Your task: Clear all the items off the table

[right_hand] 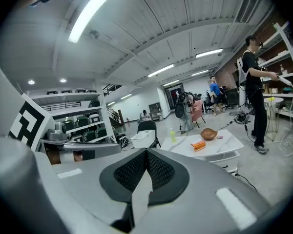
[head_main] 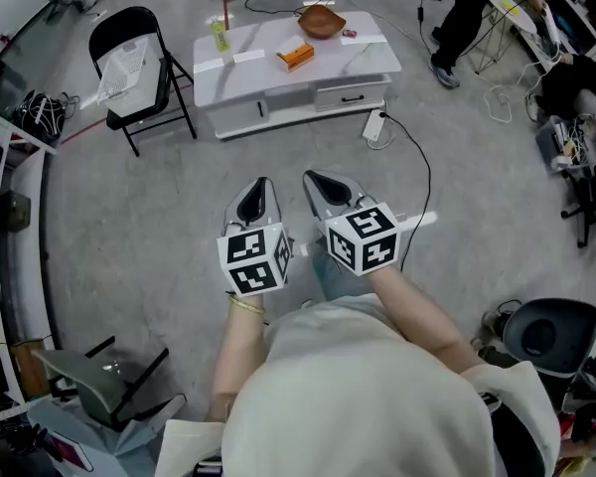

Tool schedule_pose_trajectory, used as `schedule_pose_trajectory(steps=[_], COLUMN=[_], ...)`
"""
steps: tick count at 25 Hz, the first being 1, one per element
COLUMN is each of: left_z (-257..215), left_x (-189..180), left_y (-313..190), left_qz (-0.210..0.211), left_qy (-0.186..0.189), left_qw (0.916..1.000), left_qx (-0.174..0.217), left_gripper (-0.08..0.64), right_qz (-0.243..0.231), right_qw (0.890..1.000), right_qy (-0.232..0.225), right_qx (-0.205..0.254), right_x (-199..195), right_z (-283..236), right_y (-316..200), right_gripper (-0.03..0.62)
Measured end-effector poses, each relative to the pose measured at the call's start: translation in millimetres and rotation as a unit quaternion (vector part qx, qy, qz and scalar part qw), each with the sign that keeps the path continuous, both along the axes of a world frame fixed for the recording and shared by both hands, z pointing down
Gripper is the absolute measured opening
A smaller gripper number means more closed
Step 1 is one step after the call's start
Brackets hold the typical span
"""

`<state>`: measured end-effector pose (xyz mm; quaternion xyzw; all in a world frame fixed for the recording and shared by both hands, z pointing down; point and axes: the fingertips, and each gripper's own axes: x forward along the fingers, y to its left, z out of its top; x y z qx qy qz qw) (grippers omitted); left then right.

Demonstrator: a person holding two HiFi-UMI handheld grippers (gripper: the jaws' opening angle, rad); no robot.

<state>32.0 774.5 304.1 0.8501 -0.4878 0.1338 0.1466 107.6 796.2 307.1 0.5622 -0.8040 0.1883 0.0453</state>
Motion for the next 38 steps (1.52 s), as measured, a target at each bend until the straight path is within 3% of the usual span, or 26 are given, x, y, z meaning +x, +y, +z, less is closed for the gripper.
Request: schedule_pose_trajectory(steps=[23, 38], left_z=[-5.3, 5.8], left_x=[89.1, 133.6], left_y=[-186.3, -249.2], left_qz=[-0.038, -0.046], left_qy=[0.016, 0.006], left_qw=[0.9991, 0.9987], left_qx=[-0.011, -0.02], left_gripper=[0.009, 0.009], right_qz=[-0.041, -0.044], right_qw=[0.999, 0.999], right_qy=[0.012, -0.004], right_qx=[0.004, 0.004], right_x=[92.1, 147.0], right_z=[-12.9, -5.3], right_y=[-190.9, -262.1], right_gripper=[-0.003, -0.003])
